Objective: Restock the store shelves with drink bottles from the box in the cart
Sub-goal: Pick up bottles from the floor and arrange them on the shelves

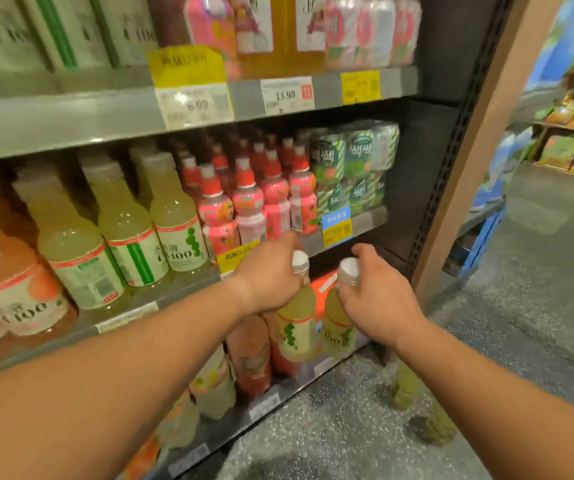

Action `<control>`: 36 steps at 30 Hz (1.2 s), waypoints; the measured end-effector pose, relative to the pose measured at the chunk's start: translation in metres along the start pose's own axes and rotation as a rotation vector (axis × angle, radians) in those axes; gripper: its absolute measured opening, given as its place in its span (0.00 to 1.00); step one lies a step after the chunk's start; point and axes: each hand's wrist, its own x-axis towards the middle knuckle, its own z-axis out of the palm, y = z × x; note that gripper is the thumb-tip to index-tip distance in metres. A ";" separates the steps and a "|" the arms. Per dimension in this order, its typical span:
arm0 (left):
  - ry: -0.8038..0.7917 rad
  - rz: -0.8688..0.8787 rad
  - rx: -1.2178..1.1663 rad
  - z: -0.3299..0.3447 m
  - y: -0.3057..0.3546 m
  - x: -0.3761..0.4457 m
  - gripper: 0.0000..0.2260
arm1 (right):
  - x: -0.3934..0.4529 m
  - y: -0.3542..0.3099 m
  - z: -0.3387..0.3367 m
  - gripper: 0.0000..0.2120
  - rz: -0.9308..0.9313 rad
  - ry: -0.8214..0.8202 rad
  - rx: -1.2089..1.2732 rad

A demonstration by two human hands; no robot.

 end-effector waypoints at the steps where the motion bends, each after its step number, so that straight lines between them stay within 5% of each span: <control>1: 0.041 0.004 -0.023 -0.019 0.005 0.000 0.19 | 0.005 -0.013 -0.012 0.17 0.009 0.019 0.028; 10: 0.392 -0.013 -0.329 -0.183 0.036 -0.028 0.14 | 0.045 -0.153 -0.109 0.22 -0.104 0.254 0.136; 21: 0.766 -0.089 -0.128 -0.365 0.022 -0.092 0.12 | 0.091 -0.332 -0.162 0.21 -0.409 0.367 0.357; 32: 0.998 -0.245 0.139 -0.440 0.004 -0.104 0.15 | 0.121 -0.429 -0.172 0.22 -0.537 0.341 0.482; 36: 0.947 -0.290 0.262 -0.436 -0.002 -0.097 0.18 | 0.131 -0.425 -0.152 0.25 -0.473 0.243 0.459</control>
